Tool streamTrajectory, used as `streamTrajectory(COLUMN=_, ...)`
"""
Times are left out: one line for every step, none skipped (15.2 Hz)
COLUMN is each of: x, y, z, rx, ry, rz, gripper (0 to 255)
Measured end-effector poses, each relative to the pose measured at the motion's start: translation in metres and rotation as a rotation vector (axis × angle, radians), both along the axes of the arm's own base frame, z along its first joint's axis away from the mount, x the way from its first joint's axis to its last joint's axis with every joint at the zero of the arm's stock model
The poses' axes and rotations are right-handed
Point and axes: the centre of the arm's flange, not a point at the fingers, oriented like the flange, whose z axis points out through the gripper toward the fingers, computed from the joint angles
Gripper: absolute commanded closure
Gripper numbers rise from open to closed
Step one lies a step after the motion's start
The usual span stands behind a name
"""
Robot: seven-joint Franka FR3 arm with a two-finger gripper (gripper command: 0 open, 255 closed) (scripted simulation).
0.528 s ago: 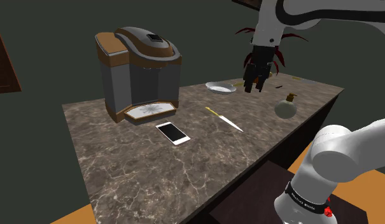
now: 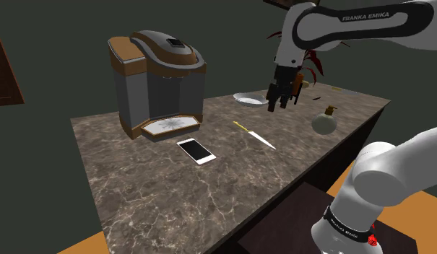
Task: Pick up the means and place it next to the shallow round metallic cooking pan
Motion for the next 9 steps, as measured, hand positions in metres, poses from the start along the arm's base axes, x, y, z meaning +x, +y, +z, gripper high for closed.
streamTrajectory(x=0.008, y=-0.007, z=-0.007, rx=0.000, ry=-0.002, rz=0.003, gripper=0)
streamTrajectory(x=0.015, y=-0.014, z=-0.015, rx=0.000, ry=-0.004, rz=0.007, gripper=0)
streamTrajectory(x=0.023, y=-0.022, z=-0.023, rx=0.000, ry=-0.006, rz=0.011, gripper=0)
streamTrajectory(x=0.031, y=-0.028, z=-0.028, rx=0.001, ry=-0.008, rz=0.014, gripper=0)
streamTrajectory(x=0.041, y=-0.034, z=-0.037, rx=0.001, ry=-0.009, rz=0.018, gripper=0)
streamTrajectory(x=0.047, y=-0.041, z=-0.045, rx=0.001, ry=-0.012, rz=0.021, gripper=0)
streamTrajectory(x=0.056, y=-0.046, z=-0.055, rx=0.001, ry=-0.013, rz=0.025, gripper=0)
streamTrajectory(x=0.066, y=-0.053, z=-0.064, rx=0.001, ry=-0.015, rz=0.028, gripper=0)
streamTrajectory(x=0.075, y=-0.061, z=-0.073, rx=0.001, ry=-0.017, rz=0.031, gripper=0)
